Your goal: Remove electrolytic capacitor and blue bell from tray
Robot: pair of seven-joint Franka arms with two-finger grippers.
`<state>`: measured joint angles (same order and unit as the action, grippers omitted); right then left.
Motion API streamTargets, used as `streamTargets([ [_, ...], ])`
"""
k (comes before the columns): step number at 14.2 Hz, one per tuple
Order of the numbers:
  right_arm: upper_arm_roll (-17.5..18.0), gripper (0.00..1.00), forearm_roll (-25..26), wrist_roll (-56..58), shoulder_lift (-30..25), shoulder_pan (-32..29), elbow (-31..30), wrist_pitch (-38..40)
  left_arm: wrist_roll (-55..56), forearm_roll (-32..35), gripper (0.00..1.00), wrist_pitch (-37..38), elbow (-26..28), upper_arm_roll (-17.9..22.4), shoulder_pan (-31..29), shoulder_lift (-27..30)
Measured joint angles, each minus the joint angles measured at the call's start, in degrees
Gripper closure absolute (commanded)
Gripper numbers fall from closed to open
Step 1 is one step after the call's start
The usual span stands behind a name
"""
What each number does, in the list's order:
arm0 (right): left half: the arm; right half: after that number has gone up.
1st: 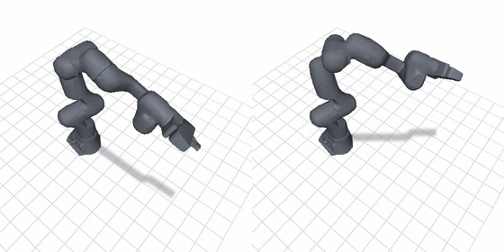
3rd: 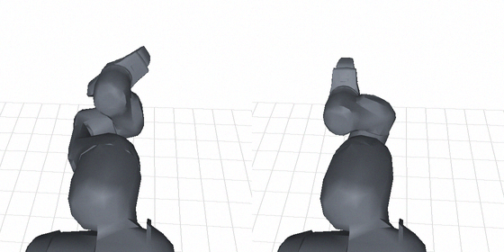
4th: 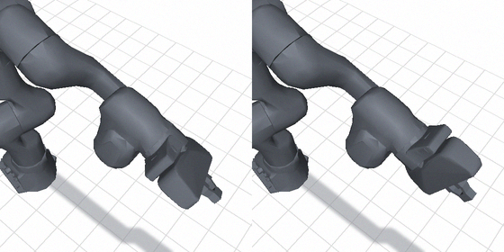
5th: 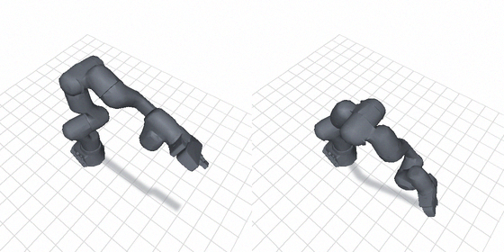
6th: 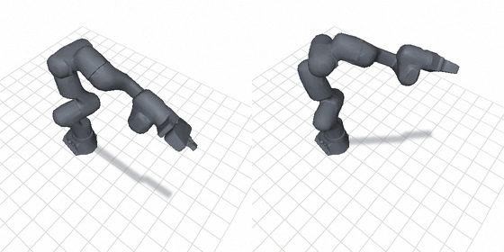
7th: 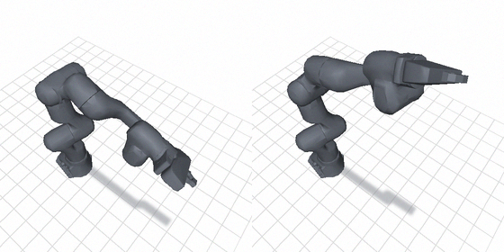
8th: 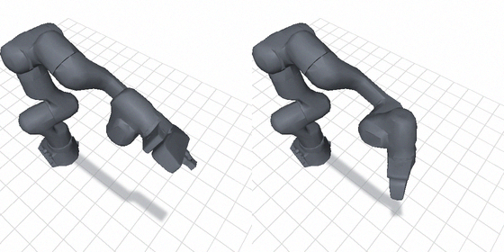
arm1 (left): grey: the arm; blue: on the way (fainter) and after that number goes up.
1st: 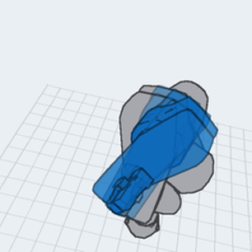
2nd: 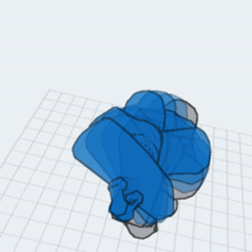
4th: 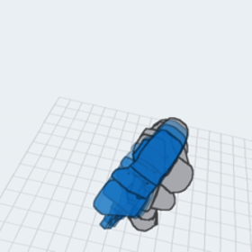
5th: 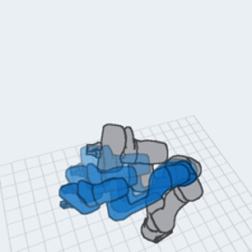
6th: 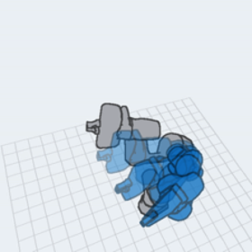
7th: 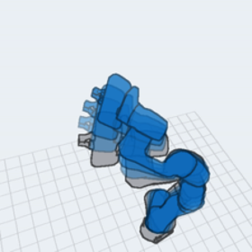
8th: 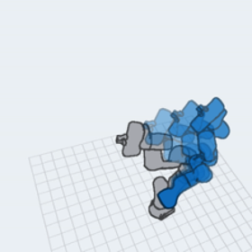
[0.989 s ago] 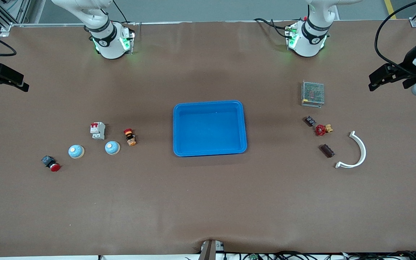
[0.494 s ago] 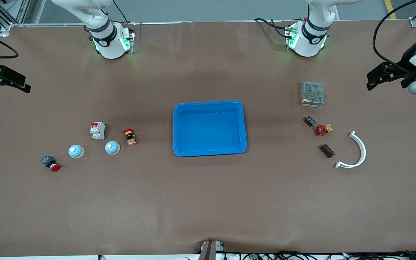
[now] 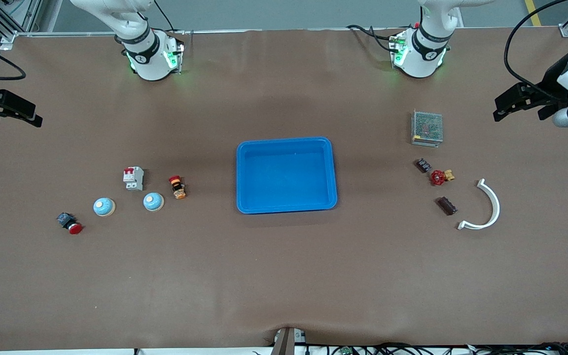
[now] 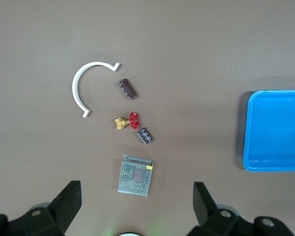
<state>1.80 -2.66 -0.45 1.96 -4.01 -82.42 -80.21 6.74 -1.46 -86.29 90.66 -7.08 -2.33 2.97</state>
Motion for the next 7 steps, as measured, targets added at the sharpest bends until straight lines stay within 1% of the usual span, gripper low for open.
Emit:
streamTargets([
  [7,0.0,0.0,0.0,0.0,0.0,0.0,-0.3,0.0,0.0,0.5,0.0,0.0,-1.0,0.0,0.0,0.0],
])
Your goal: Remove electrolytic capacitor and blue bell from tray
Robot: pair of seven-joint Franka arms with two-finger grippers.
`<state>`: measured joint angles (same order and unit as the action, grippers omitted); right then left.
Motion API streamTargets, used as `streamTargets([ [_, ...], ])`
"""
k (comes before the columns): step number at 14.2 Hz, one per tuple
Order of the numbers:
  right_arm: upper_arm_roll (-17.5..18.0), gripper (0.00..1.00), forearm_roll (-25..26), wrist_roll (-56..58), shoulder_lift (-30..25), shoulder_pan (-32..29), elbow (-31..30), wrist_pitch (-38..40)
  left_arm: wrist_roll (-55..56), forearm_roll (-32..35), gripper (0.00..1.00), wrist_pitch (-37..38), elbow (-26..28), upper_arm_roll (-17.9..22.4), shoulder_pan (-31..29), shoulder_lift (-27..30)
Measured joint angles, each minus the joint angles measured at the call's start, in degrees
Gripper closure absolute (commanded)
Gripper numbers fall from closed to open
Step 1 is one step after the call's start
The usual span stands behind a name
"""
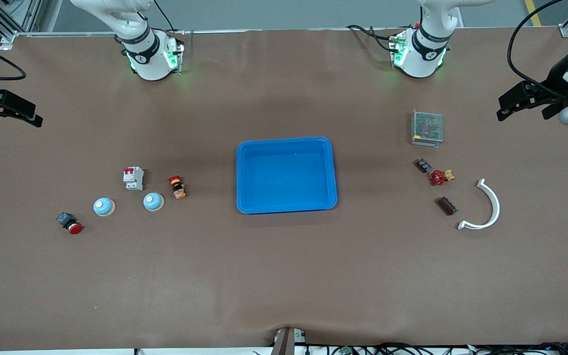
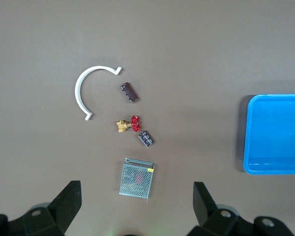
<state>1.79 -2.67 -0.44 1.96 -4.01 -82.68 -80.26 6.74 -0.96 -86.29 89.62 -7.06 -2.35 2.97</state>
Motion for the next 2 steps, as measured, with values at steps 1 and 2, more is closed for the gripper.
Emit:
streamTargets([
  [1,0.0,0.0,0.0,0.0,0.0,0.0,-0.2,-0.1,0.0,0.1,0.0,0.0,-0.1,0.0,0.0,0.0],
  [2,0.0,0.0,0.0,0.0,0.0,0.0,-0.3,-0.2,0.0,0.1,0.0,0.0,-0.2,0.0,0.0,0.0],
])
